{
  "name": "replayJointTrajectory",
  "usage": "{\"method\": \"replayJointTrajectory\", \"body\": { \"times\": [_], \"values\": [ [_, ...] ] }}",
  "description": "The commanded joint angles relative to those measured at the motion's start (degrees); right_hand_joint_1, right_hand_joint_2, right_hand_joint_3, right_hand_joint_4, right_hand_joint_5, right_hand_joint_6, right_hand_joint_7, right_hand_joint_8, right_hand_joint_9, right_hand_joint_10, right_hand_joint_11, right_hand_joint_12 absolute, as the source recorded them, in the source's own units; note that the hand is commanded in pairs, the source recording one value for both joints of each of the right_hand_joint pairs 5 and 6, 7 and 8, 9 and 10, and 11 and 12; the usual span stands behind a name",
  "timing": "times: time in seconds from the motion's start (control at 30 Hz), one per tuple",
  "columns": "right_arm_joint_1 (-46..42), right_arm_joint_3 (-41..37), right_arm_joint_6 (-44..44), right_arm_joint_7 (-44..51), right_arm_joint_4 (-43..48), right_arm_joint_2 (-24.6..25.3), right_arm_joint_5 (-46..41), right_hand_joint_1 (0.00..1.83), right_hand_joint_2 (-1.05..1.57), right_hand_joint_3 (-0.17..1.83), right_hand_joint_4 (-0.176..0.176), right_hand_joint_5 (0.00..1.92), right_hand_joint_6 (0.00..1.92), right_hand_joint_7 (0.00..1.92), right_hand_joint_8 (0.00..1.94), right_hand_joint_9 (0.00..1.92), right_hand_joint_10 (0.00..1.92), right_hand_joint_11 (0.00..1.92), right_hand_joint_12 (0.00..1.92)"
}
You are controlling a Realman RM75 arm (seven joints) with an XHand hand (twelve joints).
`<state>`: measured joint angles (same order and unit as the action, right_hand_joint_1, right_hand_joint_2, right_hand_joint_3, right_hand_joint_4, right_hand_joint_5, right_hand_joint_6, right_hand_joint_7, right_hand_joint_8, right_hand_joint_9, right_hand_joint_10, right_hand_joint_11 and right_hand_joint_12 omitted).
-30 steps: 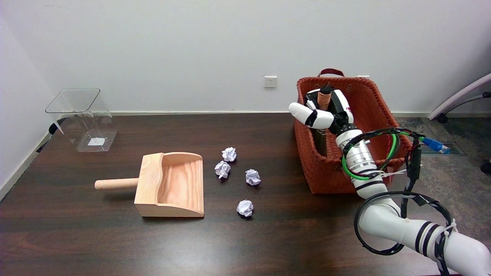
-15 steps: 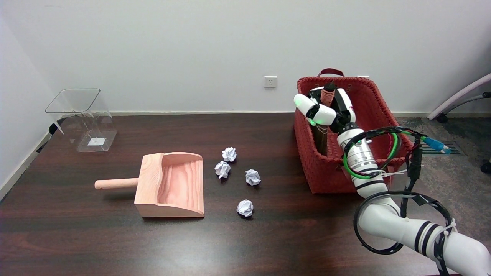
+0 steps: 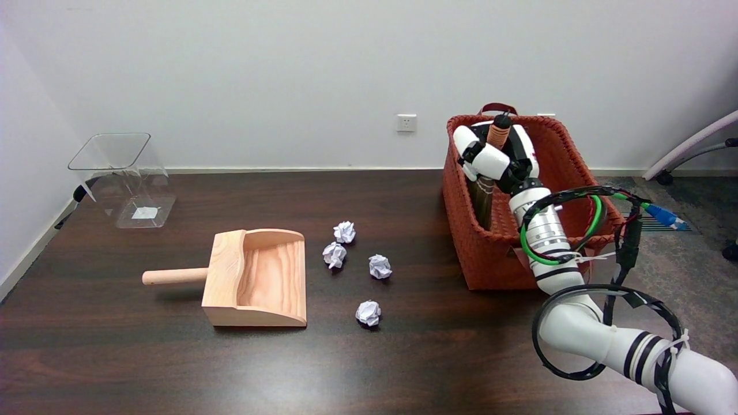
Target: Pick up the broom in the basket.
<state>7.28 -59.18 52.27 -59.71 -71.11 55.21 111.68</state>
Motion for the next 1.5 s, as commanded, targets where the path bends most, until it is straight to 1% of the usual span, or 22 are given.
{"method": "replayJointTrajectory", "body": {
  "times": [0.03, 0.07, 0.17, 0.27, 0.47, 0.63, 0.9, 1.13, 1.27, 1.37, 1.5],
  "values": [
    [-0.55, -2.34, -0.44, 0.17, -5.19, -0.60, -0.08, 1.11, 0.71, 1.02, 0.000, 1.92, 1.92, 1.92, 1.92, 1.92, 1.92, 1.80, 1.80],
    [-0.59, -2.34, -0.44, 0.10, -5.51, -0.79, -0.08, 1.15, 0.72, 1.11, 0.000, 1.92, 1.92, 1.92, 1.92, 1.92, 1.92, 1.80, 1.80],
    [-0.74, -2.65, -0.43, -0.23, -6.61, -1.16, -0.08, 1.18, 0.76, 1.16, 0.000, 1.92, 1.92, 1.92, 1.92, 1.92, 1.92, 1.80, 1.80],
    [-1.48, -4.22, -0.66, -0.23, -7.97, -1.40, -0.08, 1.19, 0.78, 1.17, 0.000, 1.92, 1.92, 1.92, 1.92, 1.92, 1.92, 1.80, 1.80],
    [-1.89, -7.48, -3.98, 0.08, -12.84, -2.72, -0.08, 1.19, 0.87, 1.17, 0.000, 1.92, 1.92, 1.92, 1.92, 1.92, 1.92, 1.80, 1.80],
    [-1.89, -10.25, -8.24, 0.25, -16.80, -4.23, -0.08, 1.18, 0.94, 1.17, 0.000, 1.92, 1.92, 1.92, 1.92, 1.92, 1.92, 1.80, 1.80],
    [-2.57, -17.00, -16.01, 0.25, -23.15, -7.66, 0.00, 1.17, 0.95, 1.19, 0.000, 1.92, 1.92, 1.92, 1.92, 1.92, 1.92, 1.81, 1.81],
    [-2.55, -21.52, -21.79, 0.51, -29.30, -7.96, -0.08, 1.16, 0.96, 1.21, 0.000, 1.92, 1.92, 1.92, 1.92, 1.92, 1.92, 1.82, 1.82],
    [-2.42, -25.88, -24.60, 2.54, -33.06, -7.96, -0.11, 1.16, 0.96, 1.22, 0.000, 1.92, 1.92, 1.92, 1.92, 1.92, 1.92, 1.83, 1.83],
    [-2.77, -28.33, -25.59, 3.12, -35.86, -7.96, -0.98, 1.16, 0.96, 1.22, 0.000, 1.92, 1.92, 1.92, 1.92, 1.92, 1.92, 1.82, 1.82],
    [-2.86, -28.48, -24.01, 3.12, -36.30, -8.47, -1.58, 1.16, 0.96, 1.22, 0.000, 1.92, 1.92, 1.92, 1.92, 1.92, 1.92, 1.82, 1.82]
  ]
}}
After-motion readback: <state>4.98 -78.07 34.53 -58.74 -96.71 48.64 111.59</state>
